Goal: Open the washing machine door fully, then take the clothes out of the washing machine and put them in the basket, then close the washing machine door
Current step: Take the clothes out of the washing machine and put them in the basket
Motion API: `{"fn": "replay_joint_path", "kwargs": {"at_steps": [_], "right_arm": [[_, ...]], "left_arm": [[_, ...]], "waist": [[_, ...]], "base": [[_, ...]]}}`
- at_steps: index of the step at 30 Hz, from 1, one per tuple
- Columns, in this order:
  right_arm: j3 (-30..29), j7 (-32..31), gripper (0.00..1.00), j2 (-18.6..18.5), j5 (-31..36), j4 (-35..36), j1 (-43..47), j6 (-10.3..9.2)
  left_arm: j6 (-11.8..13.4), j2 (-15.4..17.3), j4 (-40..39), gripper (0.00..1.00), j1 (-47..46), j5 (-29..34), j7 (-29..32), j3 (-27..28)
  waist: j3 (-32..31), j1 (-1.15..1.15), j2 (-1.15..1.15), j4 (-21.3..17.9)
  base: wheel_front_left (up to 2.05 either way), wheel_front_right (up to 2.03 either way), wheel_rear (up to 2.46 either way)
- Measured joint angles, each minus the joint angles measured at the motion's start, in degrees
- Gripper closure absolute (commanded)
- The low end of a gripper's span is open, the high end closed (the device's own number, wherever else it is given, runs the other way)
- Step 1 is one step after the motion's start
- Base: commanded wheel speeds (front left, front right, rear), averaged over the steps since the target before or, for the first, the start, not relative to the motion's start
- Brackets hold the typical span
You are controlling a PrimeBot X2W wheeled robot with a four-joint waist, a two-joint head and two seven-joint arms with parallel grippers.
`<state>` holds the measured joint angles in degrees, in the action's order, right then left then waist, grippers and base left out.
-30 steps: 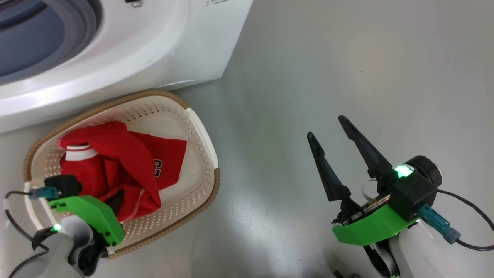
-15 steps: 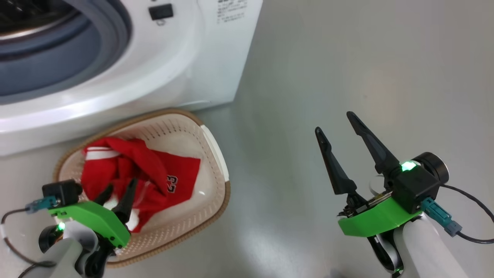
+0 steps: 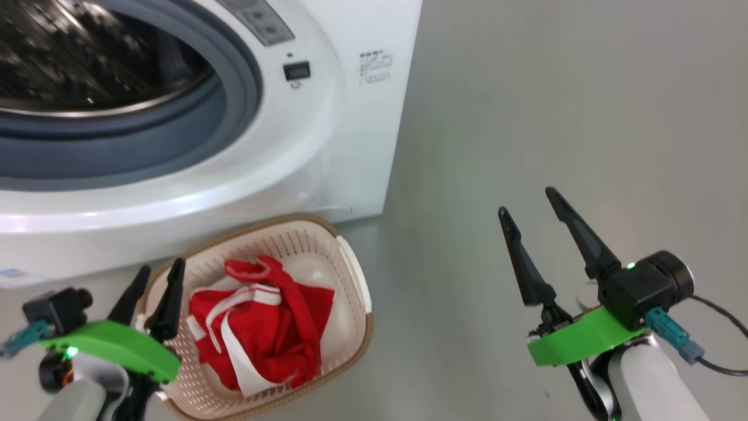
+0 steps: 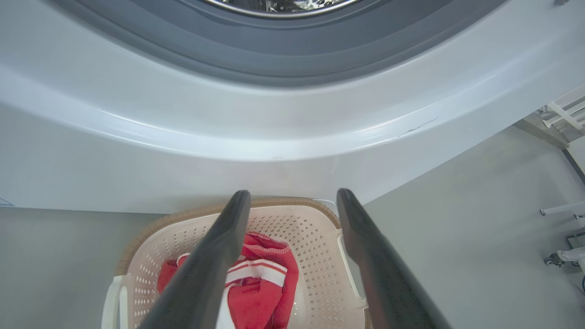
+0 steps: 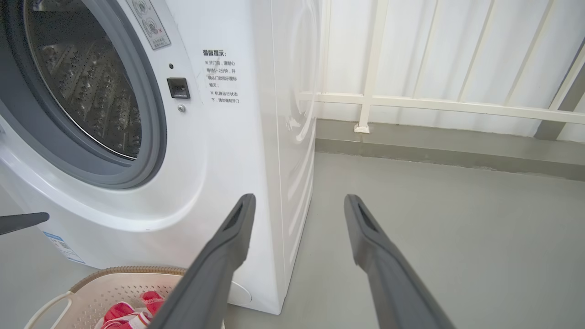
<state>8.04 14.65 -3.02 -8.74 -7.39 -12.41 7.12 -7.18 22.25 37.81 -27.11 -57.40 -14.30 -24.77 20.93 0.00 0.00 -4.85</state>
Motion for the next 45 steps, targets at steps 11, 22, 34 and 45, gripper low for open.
{"fn": "replay_joint_path", "kwargs": {"at_steps": [11,22,34,45], "right_arm": [[-0.7,0.0,0.0,0.0,-0.3,-0.9,3.0,0.0],[-2.2,0.0,0.0,0.1,-0.9,-2.1,6.7,0.0],[-3.9,0.0,0.0,0.1,-0.9,-2.2,9.9,0.0],[-5.2,0.0,0.0,0.1,-0.9,-2.1,11.3,0.0]], "left_arm": [[0.0,-5.7,-11.1,0.0,11.1,19.5,0.0,18.2],[0.0,-10.0,-17.5,0.0,19.1,27.7,0.0,26.3],[0.0,-12.5,-21.5,0.0,24.7,32.6,0.0,29.0],[0.0,-12.8,-22.5,0.0,27.3,34.8,0.0,29.9]], "waist": [[-7.8,0.0,0.0,1.1],[-14.9,0.0,0.0,1.5],[-20.8,0.0,0.0,1.4],[-22.9,0.0,0.0,1.4]], "base": [[0.0,0.0,0.0],[0.0,0.0,0.0],[0.0,0.0,0.0],[0.0,0.0,0.0]]}}
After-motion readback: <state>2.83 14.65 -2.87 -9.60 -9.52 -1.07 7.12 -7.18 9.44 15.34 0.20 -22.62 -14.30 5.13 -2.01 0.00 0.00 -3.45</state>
